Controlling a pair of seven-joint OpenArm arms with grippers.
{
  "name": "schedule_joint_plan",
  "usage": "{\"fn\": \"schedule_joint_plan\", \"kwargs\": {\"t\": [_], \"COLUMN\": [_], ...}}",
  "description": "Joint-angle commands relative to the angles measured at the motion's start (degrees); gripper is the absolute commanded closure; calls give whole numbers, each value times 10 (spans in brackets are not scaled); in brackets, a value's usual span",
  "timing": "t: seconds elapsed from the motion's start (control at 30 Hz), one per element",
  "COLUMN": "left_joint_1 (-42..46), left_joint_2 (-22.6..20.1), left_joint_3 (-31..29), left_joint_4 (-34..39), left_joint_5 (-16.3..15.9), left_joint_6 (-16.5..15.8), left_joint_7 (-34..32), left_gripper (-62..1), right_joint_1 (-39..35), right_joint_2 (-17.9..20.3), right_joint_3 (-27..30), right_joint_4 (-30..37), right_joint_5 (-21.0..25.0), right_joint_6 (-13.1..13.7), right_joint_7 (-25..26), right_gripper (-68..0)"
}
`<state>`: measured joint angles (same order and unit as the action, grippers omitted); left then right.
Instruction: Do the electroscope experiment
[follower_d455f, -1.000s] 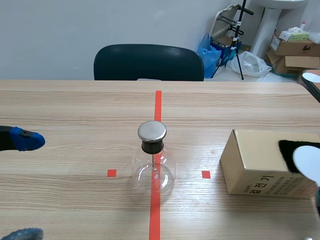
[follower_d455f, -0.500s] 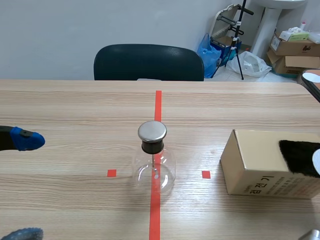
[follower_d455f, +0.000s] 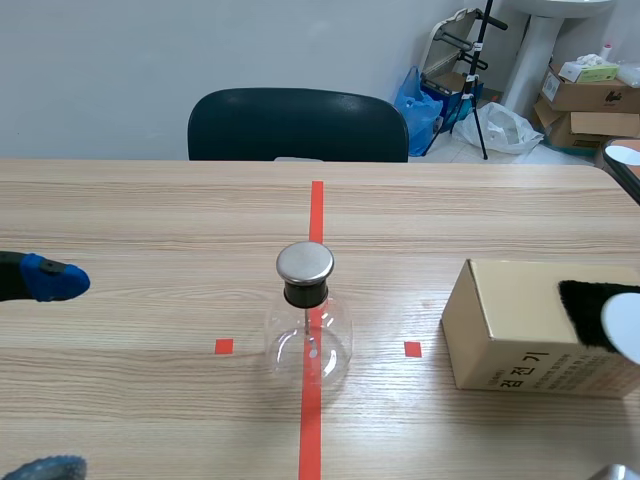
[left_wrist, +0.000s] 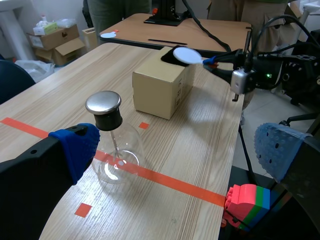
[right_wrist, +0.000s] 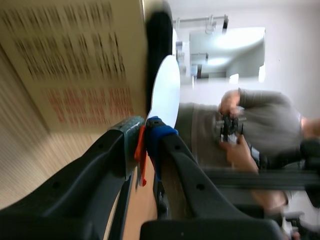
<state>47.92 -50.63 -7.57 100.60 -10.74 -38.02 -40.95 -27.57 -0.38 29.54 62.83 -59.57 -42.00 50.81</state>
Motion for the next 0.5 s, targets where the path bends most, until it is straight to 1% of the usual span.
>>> {"fn": "schedule_joint_plan", "kwargs": {"t": [0.0, 0.03, 0.07, 0.1, 0.17, 0.2, 0.23, 0.27, 0.3, 0.33, 0.37, 0.4, 0.47], "left_joint_1": [-2, -2, -2, -2, -2, -2, -2, -2, -2, -2, -2, -2, -2], "left_joint_2": [4, 4, 4, 4, 4, 4, 4, 4, 4, 4, 4, 4, 4], "left_joint_3": [4, 4, 4, 4, 4, 4, 4, 4, 4, 4, 4, 4, 4], "left_joint_4": [2, 2, 2, 2, 2, 2, 2, 2, 2, 2, 2, 2, 2], "left_joint_5": [-6, -6, -6, -6, -6, -6, -6, -6, -6, -6, -6, -6, -6], "left_joint_6": [-2, -2, -2, -2, -2, -2, -2, -2, -2, -2, -2, -2, -2], "left_joint_7": [-8, -8, -8, -8, -8, -8, -8, -8, -8, -8, -8, -8, -6], "left_gripper": [-623, -623, -623, -623, -623, -623, -623, -623, -623, -623, -623, -623, -623], "right_joint_1": [-10, -7, -6, -6, -10, -12, -12, -10, -8, -4, -3, -4, -4], "right_joint_2": [9, 9, 8, 7, 7, 7, 8, 9, 8, 7, 6, 4, 0], "right_joint_3": [5, 5, 5, 5, 6, 8, 12, 12, 12, 12, 12, 12, 16], "right_joint_4": [1, 1, 1, 1, 1, 1, 1, 1, 1, 1, 1, 1, 1], "right_joint_5": [-8, -8, -8, 0, 10, 2, -10, -22, -25, -26, -19, -5, -2], "right_joint_6": [-29, -29, -29, -29, -29, -29, -29, -29, -29, -29, -29, -29, -29], "right_joint_7": [84, 132, 154, 144, 65, 38, 38, 67, 113, 146, 145, 118, 33], "right_gripper": [-9, -9, -9, -9, -9, -9, -9, -9, -9, -9, -9, -9, -9]}}
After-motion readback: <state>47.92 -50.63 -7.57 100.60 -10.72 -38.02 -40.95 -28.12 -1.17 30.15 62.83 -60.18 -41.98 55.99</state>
